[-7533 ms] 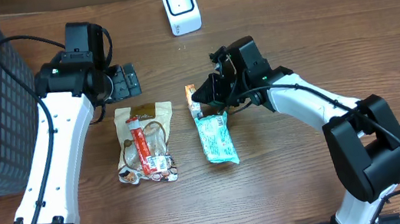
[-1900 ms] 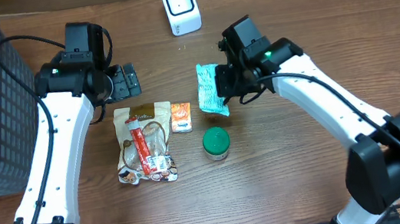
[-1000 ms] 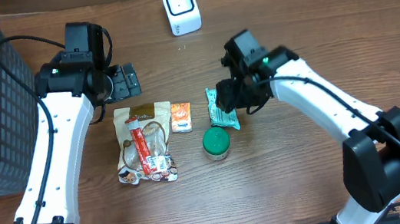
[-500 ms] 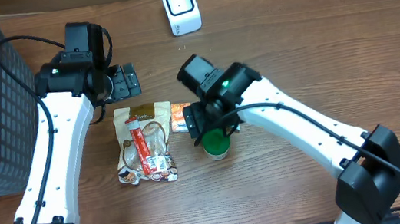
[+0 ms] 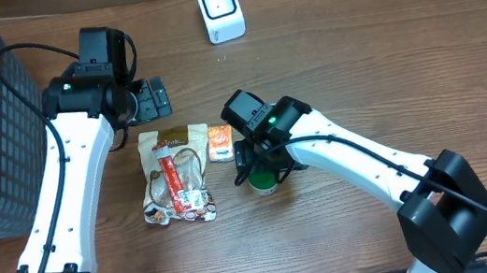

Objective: Scan the item barcode

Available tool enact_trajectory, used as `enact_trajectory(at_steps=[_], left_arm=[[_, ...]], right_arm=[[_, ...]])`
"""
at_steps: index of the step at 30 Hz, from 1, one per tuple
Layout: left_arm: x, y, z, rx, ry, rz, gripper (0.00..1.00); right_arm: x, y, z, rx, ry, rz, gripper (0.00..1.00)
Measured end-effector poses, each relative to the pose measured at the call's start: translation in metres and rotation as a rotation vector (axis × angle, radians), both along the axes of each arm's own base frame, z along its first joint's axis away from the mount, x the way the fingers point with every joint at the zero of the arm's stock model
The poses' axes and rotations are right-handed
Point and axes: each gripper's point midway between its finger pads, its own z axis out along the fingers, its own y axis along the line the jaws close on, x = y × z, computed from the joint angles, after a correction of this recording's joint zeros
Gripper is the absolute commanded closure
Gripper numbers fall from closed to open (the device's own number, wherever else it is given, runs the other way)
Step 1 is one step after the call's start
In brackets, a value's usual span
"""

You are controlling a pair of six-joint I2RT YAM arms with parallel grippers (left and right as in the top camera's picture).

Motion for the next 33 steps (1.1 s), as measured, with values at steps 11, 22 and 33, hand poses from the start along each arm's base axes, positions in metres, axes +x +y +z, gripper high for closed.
enact_trajectory(at_steps=[11,22,33], left_arm=[[0.0,0.0,0.0,0.0,0.0,0.0,0.0],[0.0,0.0,0.0,0.0,0.0,0.0,0.0],[0.0,0.0,0.0,0.0,0.0,0.0,0.0]], right_arm=[[-0.017,-0.014,-0.006,-0.048,0.07,-0.053,0.24],[-0.021,-0.082,-0.001,-0.306,0.095,-0.113,0.24],[0.017,-0.159,0.002,-0.365,0.094,-0.27,0.23]])
